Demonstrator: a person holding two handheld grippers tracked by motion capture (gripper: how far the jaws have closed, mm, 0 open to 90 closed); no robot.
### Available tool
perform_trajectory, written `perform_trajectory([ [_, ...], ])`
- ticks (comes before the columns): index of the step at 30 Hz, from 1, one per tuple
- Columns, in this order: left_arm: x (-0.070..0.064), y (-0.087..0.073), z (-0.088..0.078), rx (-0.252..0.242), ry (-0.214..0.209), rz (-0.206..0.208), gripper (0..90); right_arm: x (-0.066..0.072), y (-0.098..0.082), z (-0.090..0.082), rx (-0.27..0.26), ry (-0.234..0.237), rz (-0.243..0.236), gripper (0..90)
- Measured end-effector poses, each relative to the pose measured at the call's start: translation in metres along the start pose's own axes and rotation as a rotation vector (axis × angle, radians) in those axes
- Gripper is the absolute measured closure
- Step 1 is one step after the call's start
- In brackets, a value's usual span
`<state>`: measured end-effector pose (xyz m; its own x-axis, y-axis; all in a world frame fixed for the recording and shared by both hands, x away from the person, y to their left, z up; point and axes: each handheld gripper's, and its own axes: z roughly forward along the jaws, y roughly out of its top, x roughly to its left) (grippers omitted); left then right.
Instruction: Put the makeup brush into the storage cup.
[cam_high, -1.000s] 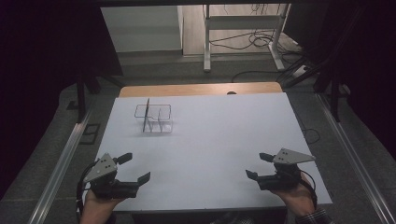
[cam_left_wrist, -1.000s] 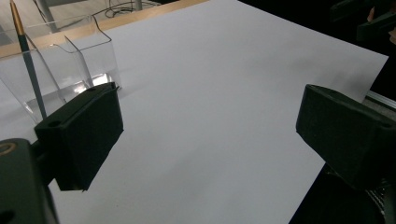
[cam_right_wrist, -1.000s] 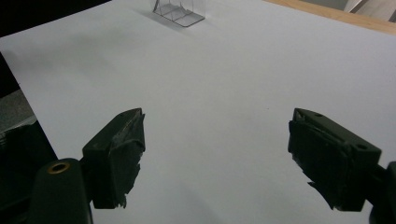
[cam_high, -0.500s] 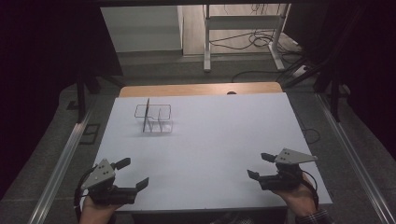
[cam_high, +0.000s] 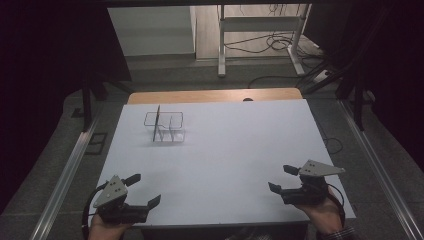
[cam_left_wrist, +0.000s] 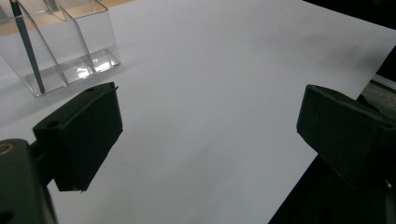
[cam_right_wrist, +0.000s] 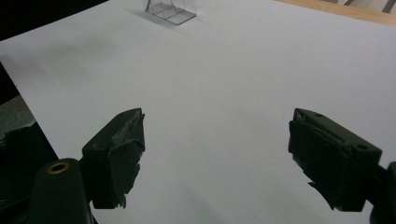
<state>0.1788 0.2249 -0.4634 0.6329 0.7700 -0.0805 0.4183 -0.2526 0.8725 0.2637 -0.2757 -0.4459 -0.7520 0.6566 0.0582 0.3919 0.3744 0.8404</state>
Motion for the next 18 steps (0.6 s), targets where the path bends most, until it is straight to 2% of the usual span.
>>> perform_trajectory([
  [11,-0.001,-0.008,0.011,0.033,-0.006,0.004,7.1,-0.002,-0.004,-0.006,0.002,-0.015,0.02,19.3],
  [18,0.001,-0.013,0.014,0.051,0.002,-0.01,7.2,-0.005,-0.008,-0.009,0.002,-0.022,0.031,19.1],
])
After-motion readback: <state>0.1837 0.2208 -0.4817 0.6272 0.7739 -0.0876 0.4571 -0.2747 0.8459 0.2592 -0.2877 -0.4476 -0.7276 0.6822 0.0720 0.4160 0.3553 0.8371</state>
